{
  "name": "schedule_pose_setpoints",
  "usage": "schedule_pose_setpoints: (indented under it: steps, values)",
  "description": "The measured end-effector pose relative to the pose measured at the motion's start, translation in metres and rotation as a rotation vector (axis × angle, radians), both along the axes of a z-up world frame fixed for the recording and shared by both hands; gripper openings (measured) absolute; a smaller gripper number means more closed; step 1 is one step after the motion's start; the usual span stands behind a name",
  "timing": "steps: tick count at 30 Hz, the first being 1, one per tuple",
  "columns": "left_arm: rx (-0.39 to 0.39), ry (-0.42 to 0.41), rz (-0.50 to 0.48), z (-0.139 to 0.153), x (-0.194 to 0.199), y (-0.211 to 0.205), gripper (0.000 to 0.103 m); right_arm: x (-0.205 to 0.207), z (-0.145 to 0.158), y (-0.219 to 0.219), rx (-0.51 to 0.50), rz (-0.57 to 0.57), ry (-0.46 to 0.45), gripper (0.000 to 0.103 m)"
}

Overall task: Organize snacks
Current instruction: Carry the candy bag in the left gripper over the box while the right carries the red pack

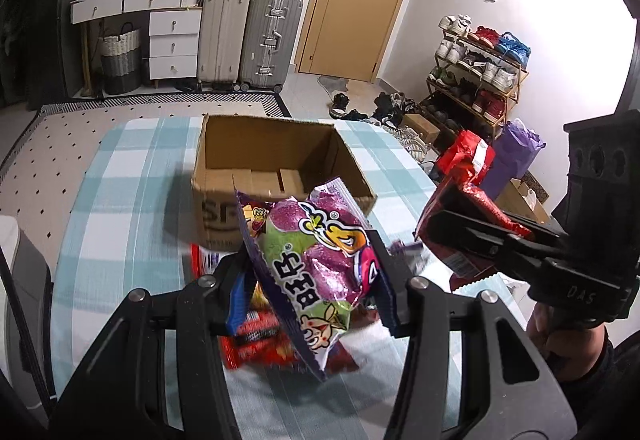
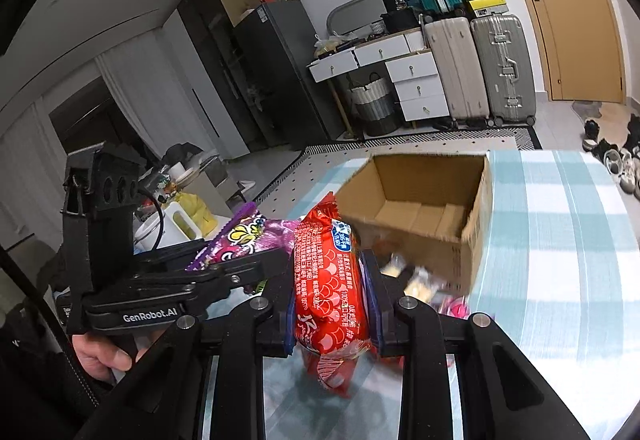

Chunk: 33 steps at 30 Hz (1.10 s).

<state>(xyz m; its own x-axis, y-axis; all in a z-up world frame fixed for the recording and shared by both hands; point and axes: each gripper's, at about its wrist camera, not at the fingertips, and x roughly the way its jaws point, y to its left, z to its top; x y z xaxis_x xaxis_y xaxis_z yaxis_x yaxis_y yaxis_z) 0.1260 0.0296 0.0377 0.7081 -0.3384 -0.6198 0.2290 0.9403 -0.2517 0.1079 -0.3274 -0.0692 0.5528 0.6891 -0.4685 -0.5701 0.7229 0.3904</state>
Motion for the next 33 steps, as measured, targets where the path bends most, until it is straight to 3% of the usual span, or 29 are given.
schedule_pose_setpoints:
  steps: [16,19,21,28,33]
  values:
    - [0.038,0.017,0.011,0.019,0.121,0.002,0.048,0.093,0.015,0.012,-0.004,0.009,0.019,0.027]
    - [0.042,0.035,0.028,0.010,0.139,0.003,0.048,0.112,0.007,0.018,-0.022,-0.004,0.040,0.018]
    - [0.038,0.043,0.025,0.003,0.146,0.004,0.048,0.121,0.000,0.019,-0.015,-0.007,0.069,0.018]
    - [0.019,0.033,0.060,-0.014,0.129,0.026,0.048,0.114,-0.020,0.010,-0.001,-0.015,0.095,0.018]
    - [0.003,0.025,0.113,-0.021,0.100,0.051,0.048,0.093,-0.042,0.020,-0.032,0.040,0.137,0.027]
